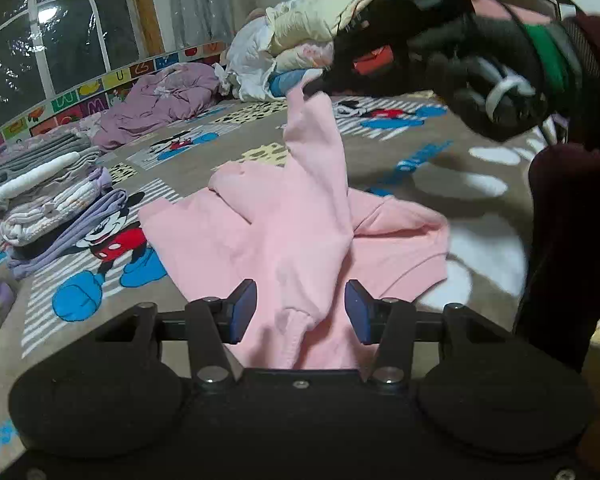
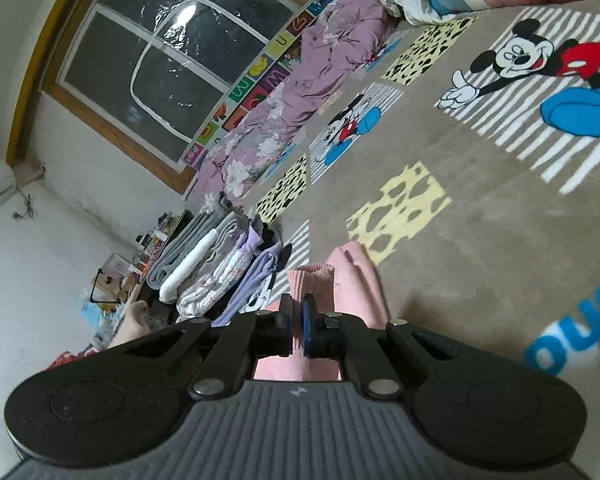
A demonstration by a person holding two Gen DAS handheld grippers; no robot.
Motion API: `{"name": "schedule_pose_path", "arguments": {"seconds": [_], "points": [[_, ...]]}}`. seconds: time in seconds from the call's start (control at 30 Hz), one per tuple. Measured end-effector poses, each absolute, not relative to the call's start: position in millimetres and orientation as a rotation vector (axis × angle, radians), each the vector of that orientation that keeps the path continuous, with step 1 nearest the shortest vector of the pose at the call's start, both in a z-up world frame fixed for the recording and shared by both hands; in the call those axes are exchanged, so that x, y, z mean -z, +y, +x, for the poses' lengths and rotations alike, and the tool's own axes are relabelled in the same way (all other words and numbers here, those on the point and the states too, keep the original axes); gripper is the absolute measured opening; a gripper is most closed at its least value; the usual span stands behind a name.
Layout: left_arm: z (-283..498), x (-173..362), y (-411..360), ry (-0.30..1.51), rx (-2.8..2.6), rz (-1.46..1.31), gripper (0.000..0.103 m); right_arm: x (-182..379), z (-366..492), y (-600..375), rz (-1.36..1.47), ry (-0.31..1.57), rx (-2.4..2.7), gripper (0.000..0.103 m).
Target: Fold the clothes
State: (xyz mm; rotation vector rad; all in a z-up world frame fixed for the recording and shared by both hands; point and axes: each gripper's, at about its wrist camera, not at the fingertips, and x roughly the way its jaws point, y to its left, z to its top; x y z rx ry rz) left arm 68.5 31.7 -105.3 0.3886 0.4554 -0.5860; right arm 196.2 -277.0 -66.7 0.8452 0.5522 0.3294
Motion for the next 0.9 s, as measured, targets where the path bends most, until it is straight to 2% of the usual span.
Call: {"name": "schedule_pose_path", "arguments": {"seconds": [0.2,0.37,0.4,0.53,0.9], "points": [[63.2,112.0,24.1,0.448,0.591,0.470,0.048,53.1,207.7,-262.7,0.848,0.554,-0.326,0.006],[71.1,123.0,27.9,0.469,0.562,0.454,0.027,41.7,217.3,-250.9,0.850,0.555,-0.324,0.006],[74.3,122.4,32.3,0.478,0.562,0.408,0.020,39.3,219.6,-248.3,0.849,0.555,-0.323,0.006],[84.8,119.7,56.7,0.509,0.597,0.180,0.016,28.5,239.3,-231.3,0.796,0.564,-0.313,0.006],[125.4,149.0,122.9,0.660,0.547,-0.551,0.015,29.3,304.4,-167.9,0.617,0.676,-0.261,0.006]]}}
